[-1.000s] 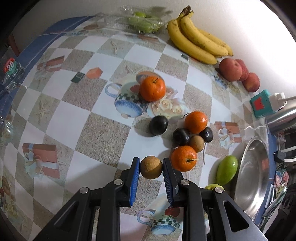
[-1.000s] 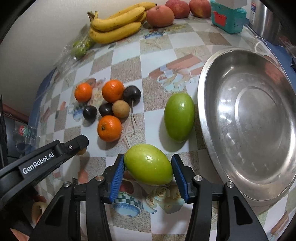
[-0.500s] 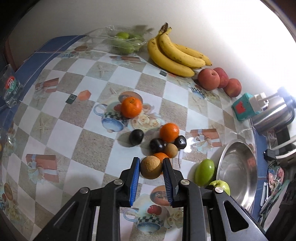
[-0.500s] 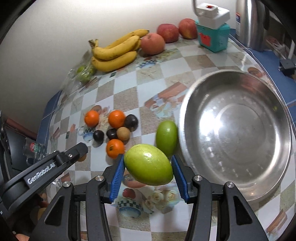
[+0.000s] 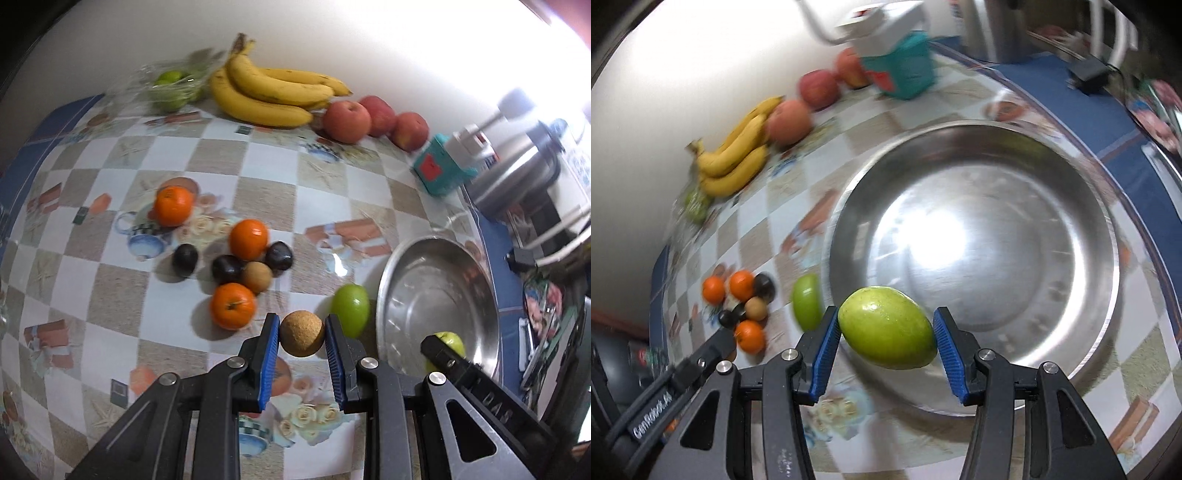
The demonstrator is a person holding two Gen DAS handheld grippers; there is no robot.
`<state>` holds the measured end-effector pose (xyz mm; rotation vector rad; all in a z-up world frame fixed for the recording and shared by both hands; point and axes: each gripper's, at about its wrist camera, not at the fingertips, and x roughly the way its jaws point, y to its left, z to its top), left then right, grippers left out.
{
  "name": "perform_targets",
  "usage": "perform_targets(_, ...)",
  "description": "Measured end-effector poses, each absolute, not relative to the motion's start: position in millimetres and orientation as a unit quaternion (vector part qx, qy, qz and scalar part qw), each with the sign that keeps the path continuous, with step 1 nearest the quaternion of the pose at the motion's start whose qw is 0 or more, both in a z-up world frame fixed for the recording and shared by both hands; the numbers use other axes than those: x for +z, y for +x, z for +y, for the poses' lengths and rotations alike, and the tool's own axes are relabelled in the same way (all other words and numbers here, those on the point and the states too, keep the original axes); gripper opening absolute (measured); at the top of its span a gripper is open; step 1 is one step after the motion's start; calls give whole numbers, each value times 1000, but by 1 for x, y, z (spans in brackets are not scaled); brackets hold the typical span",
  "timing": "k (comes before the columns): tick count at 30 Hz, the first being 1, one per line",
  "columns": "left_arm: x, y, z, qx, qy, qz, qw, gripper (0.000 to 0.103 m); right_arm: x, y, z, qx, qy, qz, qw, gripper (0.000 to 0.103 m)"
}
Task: Organize fruits
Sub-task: 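Carry the green fruit and brown fruit over the steel bowl with both tools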
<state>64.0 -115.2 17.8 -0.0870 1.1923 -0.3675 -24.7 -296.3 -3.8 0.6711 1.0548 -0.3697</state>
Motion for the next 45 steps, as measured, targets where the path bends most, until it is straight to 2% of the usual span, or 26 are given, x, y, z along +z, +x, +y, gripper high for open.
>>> perform_targets(17, 8, 38, -195, -291, 19, 513, 807, 27, -21, -46, -345, -267, 336, 463, 775, 53)
perform_targets(45, -25, 38, -222, -307, 40, 529, 790, 28, -41, -42, -352, -295, 333, 476, 759, 54)
